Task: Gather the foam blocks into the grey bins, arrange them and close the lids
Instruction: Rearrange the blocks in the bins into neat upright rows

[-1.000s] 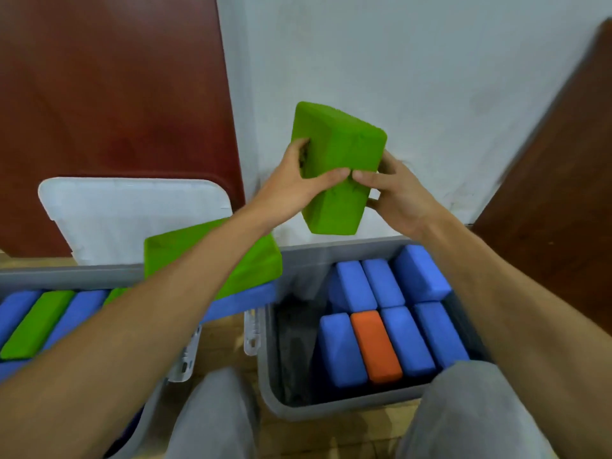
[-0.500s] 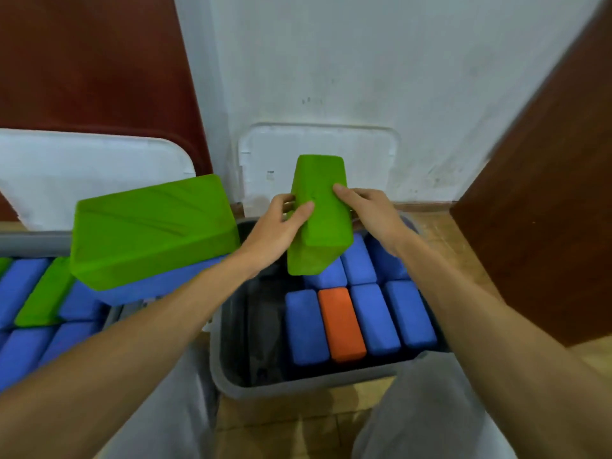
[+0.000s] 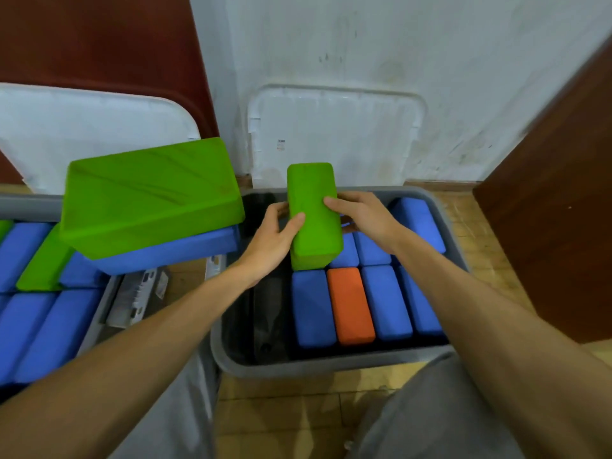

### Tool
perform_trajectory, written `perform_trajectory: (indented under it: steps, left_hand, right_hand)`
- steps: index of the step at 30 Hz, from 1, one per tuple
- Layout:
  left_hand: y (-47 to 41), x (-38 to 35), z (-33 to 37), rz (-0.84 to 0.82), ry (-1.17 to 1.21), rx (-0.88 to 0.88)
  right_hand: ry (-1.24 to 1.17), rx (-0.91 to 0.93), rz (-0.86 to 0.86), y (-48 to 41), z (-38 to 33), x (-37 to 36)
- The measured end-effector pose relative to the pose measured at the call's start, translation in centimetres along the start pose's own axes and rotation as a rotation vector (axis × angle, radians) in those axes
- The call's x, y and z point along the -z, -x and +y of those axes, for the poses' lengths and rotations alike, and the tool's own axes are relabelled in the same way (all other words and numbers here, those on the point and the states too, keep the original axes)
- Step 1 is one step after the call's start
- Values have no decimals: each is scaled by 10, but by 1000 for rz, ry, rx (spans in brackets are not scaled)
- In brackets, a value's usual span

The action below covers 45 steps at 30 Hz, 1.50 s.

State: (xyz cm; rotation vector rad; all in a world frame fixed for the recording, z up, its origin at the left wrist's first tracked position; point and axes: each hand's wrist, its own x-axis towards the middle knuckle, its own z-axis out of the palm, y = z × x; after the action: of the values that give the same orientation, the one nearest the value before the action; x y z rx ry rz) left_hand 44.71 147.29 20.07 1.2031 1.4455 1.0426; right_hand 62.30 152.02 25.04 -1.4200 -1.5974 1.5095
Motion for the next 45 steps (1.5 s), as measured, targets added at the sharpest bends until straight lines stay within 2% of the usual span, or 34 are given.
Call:
perform_trajectory:
  steps: [4, 8, 10, 13, 18, 23, 27, 32, 35, 37, 39, 41, 43, 45]
  left_hand:
    - [-2, 2, 5, -37, 40, 74]
    - [-15, 2, 16, -54, -16, 140]
    - [-19, -1, 12, -53, -33, 173]
    - [-22, -4, 2, -56, -10, 234]
    - [-32, 1, -14, -75, -30, 285]
    - [-30, -5, -35, -63, -115, 336]
    - [-37, -6, -35, -24, -330, 282]
    - [-21, 9, 19, -204, -502, 133]
    - [-3, 33, 73, -342, -409, 0]
    - [8, 57, 107, -393, -300, -74]
    - [11, 88, 126, -279, -329, -168]
    - [10, 122, 127, -63, -507, -242]
    - [14, 154, 115, 107, -736, -242]
    - [18, 182, 92, 154, -909, -162]
  right_hand:
    - [41, -14, 96, -8, 3, -6]
    - [260, -44, 296, -19, 2, -12]
    - [329, -55, 334, -22, 7, -17]
    - [401, -116, 270, -27, 16, -26]
    - [330, -213, 171, -36, 29, -30]
    - [461, -251, 110, -34, 54, -31]
    - [547, -216, 219, -30, 60, -35]
    - [561, -136, 317, -25, 25, -38]
    - [412, -72, 317, -26, -5, -50]
    - [227, -73, 249, -27, -24, -65]
    - [103, -105, 177, -29, -41, -82]
    - [23, -173, 108, -29, -53, -101]
    - [-98, -238, 37, -30, -59, -121]
    - [-194, -264, -16, -31, -60, -138]
